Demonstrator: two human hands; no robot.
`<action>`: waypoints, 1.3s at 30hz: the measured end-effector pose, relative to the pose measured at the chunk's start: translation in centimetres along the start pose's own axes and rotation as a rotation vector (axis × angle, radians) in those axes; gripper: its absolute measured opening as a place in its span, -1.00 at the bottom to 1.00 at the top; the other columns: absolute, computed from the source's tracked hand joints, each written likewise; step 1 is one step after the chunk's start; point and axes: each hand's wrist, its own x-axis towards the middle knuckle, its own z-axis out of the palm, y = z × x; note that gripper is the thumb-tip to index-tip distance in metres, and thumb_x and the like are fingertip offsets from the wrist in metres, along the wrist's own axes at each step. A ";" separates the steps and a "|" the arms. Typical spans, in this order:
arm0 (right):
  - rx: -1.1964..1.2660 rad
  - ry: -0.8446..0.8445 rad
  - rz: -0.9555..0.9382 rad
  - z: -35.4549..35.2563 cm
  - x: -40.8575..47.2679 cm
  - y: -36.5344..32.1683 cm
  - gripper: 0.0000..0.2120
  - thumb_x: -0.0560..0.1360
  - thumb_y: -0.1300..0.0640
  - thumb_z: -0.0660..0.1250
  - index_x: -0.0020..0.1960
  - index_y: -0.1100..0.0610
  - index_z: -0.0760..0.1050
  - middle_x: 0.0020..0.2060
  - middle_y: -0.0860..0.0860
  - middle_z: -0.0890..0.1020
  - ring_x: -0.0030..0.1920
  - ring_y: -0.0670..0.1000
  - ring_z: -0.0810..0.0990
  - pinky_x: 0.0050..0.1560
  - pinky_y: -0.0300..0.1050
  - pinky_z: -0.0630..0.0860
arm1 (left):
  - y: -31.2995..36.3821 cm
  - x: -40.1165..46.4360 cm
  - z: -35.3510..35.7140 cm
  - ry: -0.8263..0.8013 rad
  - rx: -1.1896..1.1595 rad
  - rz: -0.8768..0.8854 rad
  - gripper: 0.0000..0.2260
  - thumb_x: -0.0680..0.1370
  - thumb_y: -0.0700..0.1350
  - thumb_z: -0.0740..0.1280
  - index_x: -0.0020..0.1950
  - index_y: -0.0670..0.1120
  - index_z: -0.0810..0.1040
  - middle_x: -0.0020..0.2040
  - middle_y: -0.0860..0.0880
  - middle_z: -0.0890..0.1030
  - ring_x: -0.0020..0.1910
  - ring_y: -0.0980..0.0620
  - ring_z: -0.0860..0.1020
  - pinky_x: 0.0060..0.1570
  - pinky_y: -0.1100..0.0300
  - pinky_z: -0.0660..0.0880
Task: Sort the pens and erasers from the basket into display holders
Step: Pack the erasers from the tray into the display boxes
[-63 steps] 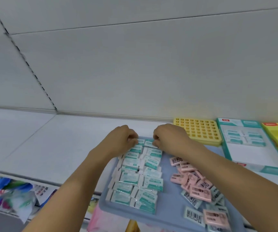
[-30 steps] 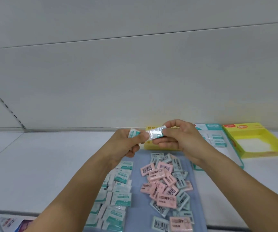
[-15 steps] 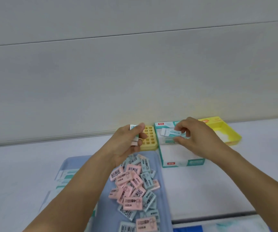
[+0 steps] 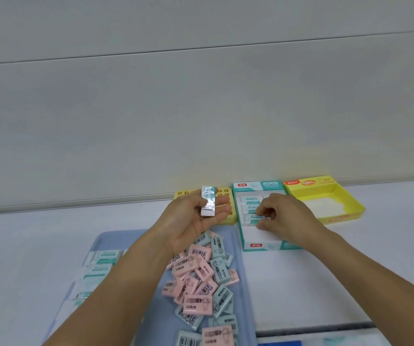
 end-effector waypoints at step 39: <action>-0.338 0.050 -0.115 -1.4 -1.8 3.4 -0.75 0.59 -0.05 0.17 0.07 -0.04 0.60 0.08 -0.04 0.50 0.13 0.03 0.37 0.02 -0.07 0.36 | -5.7 2.1 2.9 -0.230 2.051 0.397 -0.48 0.63 0.25 -0.10 0.53 0.10 0.25 0.57 0.13 0.19 0.56 0.16 -0.01 0.51 -0.04 -0.10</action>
